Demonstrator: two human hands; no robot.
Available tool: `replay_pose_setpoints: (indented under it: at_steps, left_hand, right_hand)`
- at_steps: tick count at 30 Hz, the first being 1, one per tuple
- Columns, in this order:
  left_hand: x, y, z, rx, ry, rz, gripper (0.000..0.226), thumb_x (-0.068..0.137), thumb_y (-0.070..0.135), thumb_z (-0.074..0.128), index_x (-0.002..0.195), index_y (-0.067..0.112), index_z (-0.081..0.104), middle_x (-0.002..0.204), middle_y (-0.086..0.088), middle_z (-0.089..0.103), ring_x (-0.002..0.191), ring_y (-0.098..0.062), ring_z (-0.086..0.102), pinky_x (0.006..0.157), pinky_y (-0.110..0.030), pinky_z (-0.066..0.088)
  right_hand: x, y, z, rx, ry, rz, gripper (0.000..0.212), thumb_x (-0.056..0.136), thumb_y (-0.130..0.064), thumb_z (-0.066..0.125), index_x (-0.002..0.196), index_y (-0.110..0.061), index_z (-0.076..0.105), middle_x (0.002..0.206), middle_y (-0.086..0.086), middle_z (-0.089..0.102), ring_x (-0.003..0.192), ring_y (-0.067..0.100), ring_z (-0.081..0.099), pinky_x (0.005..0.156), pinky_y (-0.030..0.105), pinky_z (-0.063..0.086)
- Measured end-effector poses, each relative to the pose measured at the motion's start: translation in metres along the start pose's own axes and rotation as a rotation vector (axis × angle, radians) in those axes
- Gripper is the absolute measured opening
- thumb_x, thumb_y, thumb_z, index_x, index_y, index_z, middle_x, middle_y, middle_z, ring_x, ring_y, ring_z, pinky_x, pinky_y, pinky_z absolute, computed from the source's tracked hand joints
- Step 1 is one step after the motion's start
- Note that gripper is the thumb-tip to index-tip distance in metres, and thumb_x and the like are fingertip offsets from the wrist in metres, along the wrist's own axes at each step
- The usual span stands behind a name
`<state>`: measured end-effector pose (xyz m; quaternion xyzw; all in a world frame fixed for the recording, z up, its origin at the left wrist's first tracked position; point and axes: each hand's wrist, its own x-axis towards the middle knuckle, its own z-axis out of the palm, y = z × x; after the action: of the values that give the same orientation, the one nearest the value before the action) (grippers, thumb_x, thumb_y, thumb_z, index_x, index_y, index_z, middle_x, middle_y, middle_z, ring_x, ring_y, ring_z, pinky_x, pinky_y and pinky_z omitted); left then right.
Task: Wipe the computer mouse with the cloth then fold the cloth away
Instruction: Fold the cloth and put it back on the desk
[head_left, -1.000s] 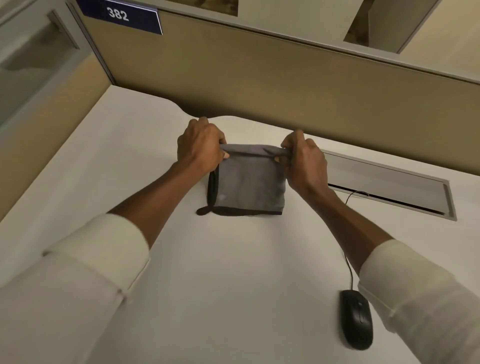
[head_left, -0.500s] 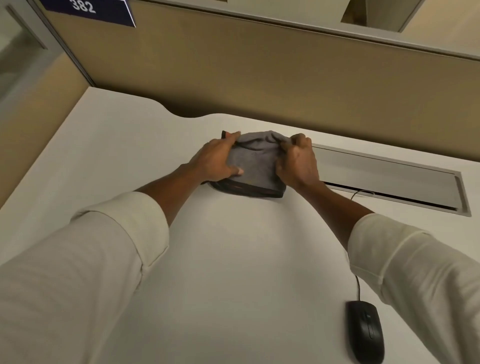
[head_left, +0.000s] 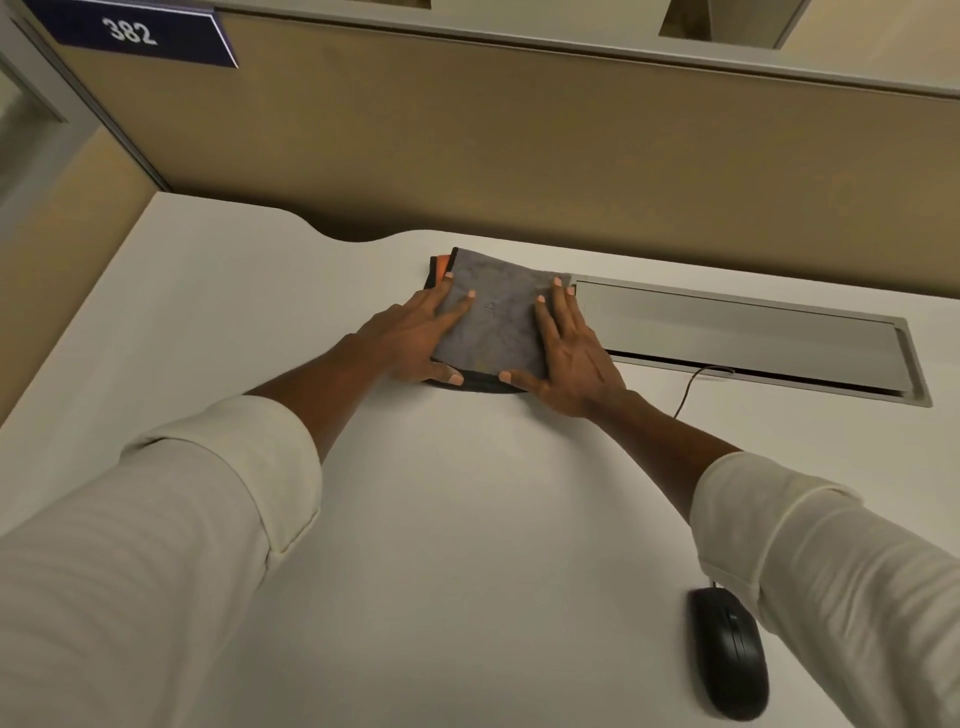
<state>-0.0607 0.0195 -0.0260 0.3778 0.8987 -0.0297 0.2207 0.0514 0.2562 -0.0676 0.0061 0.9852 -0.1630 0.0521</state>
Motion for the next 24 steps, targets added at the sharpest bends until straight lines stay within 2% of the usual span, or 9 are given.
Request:
replay_pose_setpoints:
  at_steps: [3, 10, 15, 17, 19, 22, 24]
  left_hand:
    - [0.007, -0.003, 0.000, 0.082, -0.041, -0.008, 0.116, 0.091, 0.074, 0.062, 0.170, 0.025, -0.009, 0.178, -0.010, -0.019, 0.164, -0.035, 0.005, 0.127, -0.058, 0.030]
    - [0.008, 0.012, 0.006, 0.104, -0.039, -0.086, 0.116, 0.092, 0.073, 0.061, 0.169, 0.020, -0.008, 0.178, -0.013, -0.015, 0.163, -0.038, 0.007, 0.124, -0.058, 0.034]
    - [0.006, 0.018, 0.008, 0.097, -0.036, -0.135, 0.115, 0.093, 0.068, 0.065, 0.169, 0.019, -0.007, 0.178, -0.013, -0.014, 0.163, -0.039, 0.011, 0.122, -0.057, 0.038]
    - [0.004, 0.025, 0.008, 0.105, -0.021, -0.162, 0.113, 0.093, 0.064, 0.068, 0.169, 0.016, -0.002, 0.178, -0.014, -0.008, 0.162, -0.040, 0.016, 0.120, -0.055, 0.040]
    - [0.000, 0.033, 0.008, 0.140, 0.017, -0.169, 0.108, 0.095, 0.060, 0.068, 0.168, 0.012, 0.005, 0.178, -0.017, 0.000, 0.161, -0.040, 0.019, 0.121, -0.054, 0.039]
    - [-0.009, 0.044, 0.010, 0.160, 0.059, -0.155, 0.099, 0.098, 0.052, 0.068, 0.166, 0.008, 0.012, 0.177, -0.019, 0.007, 0.162, -0.039, 0.015, 0.125, -0.053, 0.034]
    - [-0.018, 0.056, 0.010, 0.136, 0.090, -0.151, 0.096, 0.098, 0.046, 0.068, 0.166, 0.008, 0.013, 0.177, -0.019, 0.006, 0.164, -0.038, 0.010, 0.127, -0.052, 0.029]
  right_hand:
    - [0.008, 0.007, -0.003, -0.012, -0.074, 0.015, 0.125, 0.082, -0.087, 0.048, 0.166, -0.007, 0.002, 0.174, 0.016, -0.007, 0.161, 0.032, -0.009, 0.131, 0.049, 0.005]
    - [0.027, 0.023, -0.014, -0.073, -0.157, -0.058, 0.131, 0.077, -0.091, 0.050, 0.166, -0.011, -0.003, 0.174, 0.013, -0.011, 0.161, 0.031, -0.009, 0.131, 0.050, 0.003]
    - [0.024, 0.015, -0.015, -0.141, -0.192, -0.024, 0.128, 0.079, -0.093, 0.042, 0.166, -0.011, -0.005, 0.174, 0.016, -0.011, 0.161, 0.035, -0.007, 0.130, 0.057, 0.006]
    - [0.015, 0.007, -0.017, -0.176, -0.181, 0.005, 0.121, 0.083, -0.090, 0.040, 0.165, -0.010, 0.001, 0.174, 0.020, -0.006, 0.161, 0.038, -0.001, 0.129, 0.058, 0.007]
    - [0.000, -0.004, -0.018, -0.180, -0.113, 0.011, 0.111, 0.087, -0.086, 0.039, 0.163, -0.009, 0.014, 0.172, 0.025, 0.008, 0.159, 0.041, 0.010, 0.128, 0.059, 0.012]
    - [-0.034, -0.013, -0.014, -0.140, -0.005, 0.015, 0.096, 0.091, -0.080, 0.040, 0.158, -0.012, 0.030, 0.165, 0.024, 0.029, 0.154, 0.041, 0.025, 0.126, 0.057, 0.021]
    - [-0.058, -0.016, -0.012, -0.107, 0.024, 0.051, 0.093, 0.092, -0.079, 0.041, 0.157, -0.014, 0.032, 0.164, 0.022, 0.032, 0.153, 0.040, 0.027, 0.126, 0.055, 0.024]
